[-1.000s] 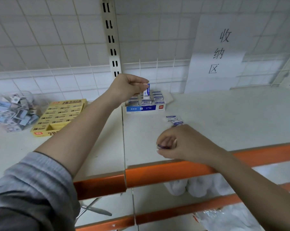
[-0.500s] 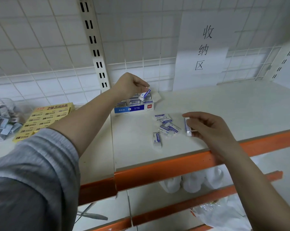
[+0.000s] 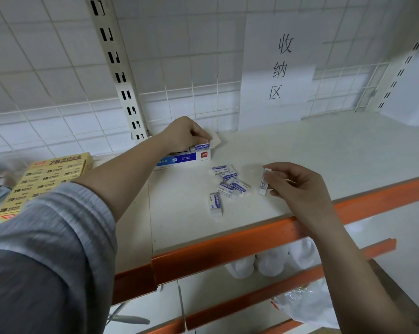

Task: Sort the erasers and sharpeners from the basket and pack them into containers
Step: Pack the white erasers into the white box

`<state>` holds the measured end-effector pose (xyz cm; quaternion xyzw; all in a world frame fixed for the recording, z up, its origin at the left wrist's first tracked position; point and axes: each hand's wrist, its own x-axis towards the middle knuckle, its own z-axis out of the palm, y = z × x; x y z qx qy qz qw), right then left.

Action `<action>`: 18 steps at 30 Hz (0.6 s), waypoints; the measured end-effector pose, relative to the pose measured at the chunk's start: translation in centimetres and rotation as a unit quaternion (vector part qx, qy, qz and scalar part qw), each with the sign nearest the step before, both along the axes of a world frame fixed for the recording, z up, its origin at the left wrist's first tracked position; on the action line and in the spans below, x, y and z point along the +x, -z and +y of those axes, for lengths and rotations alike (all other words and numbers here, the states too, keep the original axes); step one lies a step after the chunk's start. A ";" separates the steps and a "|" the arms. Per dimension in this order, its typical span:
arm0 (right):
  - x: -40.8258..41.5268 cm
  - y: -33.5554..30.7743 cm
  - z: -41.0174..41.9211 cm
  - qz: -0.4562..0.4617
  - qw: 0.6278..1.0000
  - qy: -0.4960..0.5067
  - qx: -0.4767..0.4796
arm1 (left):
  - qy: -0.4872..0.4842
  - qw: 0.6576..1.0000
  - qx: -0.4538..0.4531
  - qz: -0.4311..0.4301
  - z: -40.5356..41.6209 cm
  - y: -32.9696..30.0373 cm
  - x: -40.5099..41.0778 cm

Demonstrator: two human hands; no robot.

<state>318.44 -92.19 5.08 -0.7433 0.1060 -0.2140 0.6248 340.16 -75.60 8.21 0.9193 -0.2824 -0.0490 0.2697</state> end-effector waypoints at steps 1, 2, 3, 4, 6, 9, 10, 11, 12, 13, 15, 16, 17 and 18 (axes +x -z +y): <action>0.0 0.0 0.0 0.000 1.000 0.002 0.003 | -0.001 1.000 -0.004 -0.007 0.0 0.2 0.1; 0.0 0.0 0.0 -0.002 1.000 0.003 0.005 | -0.003 1.000 -0.010 -0.014 0.1 0.3 0.1; 0.0 0.0 -0.1 -0.002 1.000 0.003 0.004 | -0.006 1.000 -0.016 -0.019 0.1 0.4 0.1; 0.1 0.0 -0.1 -0.003 1.000 0.003 0.003 | -0.009 0.999 -0.023 -0.024 0.2 0.5 0.1; 0.3 0.2 -0.1 -0.001 1.000 0.004 0.000 | -0.021 0.999 -0.034 -0.035 0.4 0.7 0.1; 0.7 0.3 -0.2 -0.002 1.000 0.010 0.001 | -0.047 0.995 -0.062 -0.061 0.7 0.7 -0.8; 0.9 0.3 -0.3 -0.004 1.000 0.012 0.006 | -0.051 0.994 -0.075 -0.067 0.9 0.6 -1.4; 1.2 0.2 -0.3 -0.009 1.000 0.013 0.014 | -0.047 0.993 -0.085 -0.071 1.1 0.4 -2.1; 1.4 0.1 -0.3 -0.015 1.000 0.014 0.020 | -0.036 0.993 -0.091 -0.072 1.4 0.3 -2.9; 1.6 -0.1 -0.3 -0.021 0.999 0.013 0.026 | -0.021 0.993 -0.093 -0.070 1.7 0.2 -3.9; 1.9 -0.7 -0.4 -0.034 0.999 0.009 0.038 | 0.009 0.995 -0.079 -0.057 2.4 0.0 -5.9; 2.1 -1.0 -0.4 -0.040 0.998 0.008 0.041 | 0.020 0.996 -0.068 -0.049 2.8 0.1 -6.8; 2.3 -1.3 -0.5 -0.045 0.998 0.007 0.043 | 0.033 0.997 -0.059 -0.042 3.1 0.1 -7.7; 2.5 -1.5 -0.5 -0.049 0.998 0.006 0.044 | 0.046 0.997 -0.052 -0.034 3.5 0.2 -8.5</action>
